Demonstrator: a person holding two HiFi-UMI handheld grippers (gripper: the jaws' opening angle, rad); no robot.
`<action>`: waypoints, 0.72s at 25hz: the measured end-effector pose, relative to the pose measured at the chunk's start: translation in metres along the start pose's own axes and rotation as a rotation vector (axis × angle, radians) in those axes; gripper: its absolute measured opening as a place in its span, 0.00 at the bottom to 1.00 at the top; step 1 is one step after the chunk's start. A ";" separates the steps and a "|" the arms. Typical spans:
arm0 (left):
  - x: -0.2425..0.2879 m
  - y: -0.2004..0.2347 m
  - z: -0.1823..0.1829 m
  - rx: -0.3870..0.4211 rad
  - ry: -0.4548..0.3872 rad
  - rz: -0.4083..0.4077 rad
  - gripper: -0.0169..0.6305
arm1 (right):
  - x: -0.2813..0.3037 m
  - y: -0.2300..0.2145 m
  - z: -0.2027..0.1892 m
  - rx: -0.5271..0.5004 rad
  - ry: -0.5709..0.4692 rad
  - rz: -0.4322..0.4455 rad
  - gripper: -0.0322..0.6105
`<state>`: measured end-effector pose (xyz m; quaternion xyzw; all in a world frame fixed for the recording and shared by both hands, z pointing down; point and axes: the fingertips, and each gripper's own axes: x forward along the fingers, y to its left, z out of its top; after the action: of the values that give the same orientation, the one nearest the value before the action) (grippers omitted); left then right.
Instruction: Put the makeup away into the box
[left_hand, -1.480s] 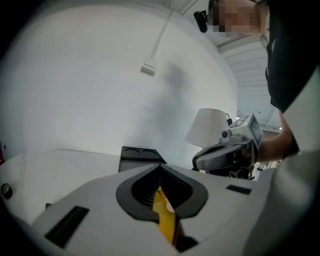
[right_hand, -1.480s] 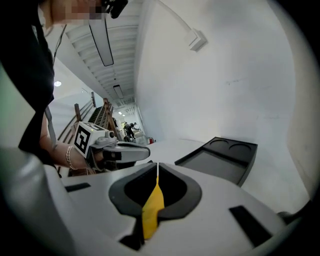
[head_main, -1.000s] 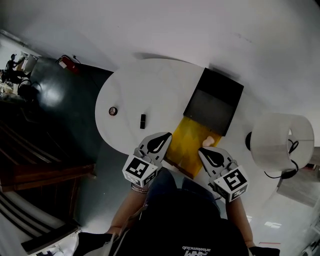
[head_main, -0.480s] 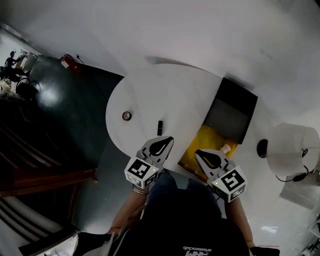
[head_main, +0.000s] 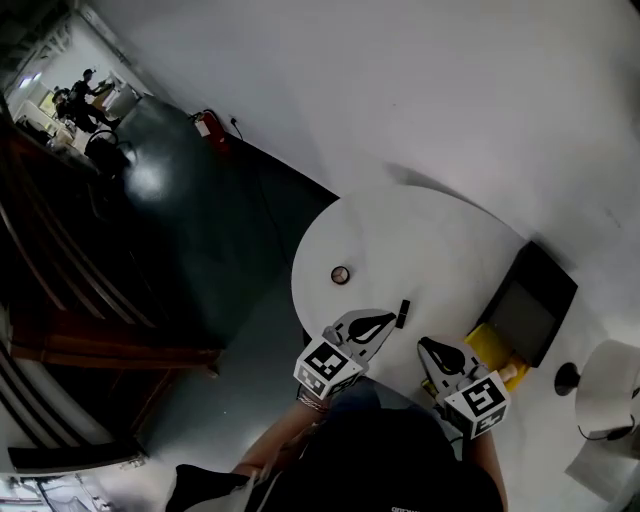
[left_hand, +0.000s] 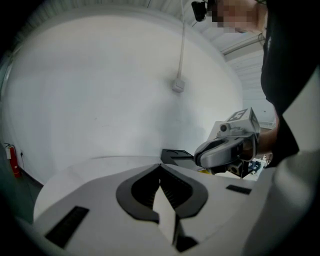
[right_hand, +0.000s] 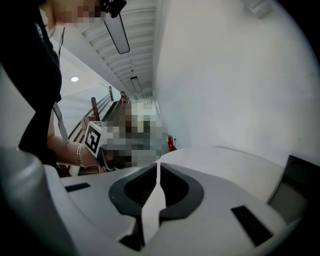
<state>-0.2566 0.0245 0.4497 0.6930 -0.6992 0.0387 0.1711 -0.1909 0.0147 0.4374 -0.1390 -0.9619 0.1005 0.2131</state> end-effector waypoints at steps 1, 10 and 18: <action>-0.004 0.006 0.000 0.004 -0.008 -0.008 0.05 | 0.007 0.000 0.004 -0.002 0.002 -0.003 0.09; -0.058 0.067 -0.007 -0.019 -0.042 0.024 0.05 | 0.068 0.018 0.024 -0.035 0.023 -0.020 0.09; -0.087 0.098 -0.022 -0.037 -0.013 -0.009 0.05 | 0.111 0.035 0.027 -0.020 0.034 -0.063 0.09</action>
<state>-0.3503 0.1171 0.4625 0.6931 -0.6978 0.0204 0.1797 -0.2915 0.0783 0.4471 -0.1123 -0.9630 0.0816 0.2312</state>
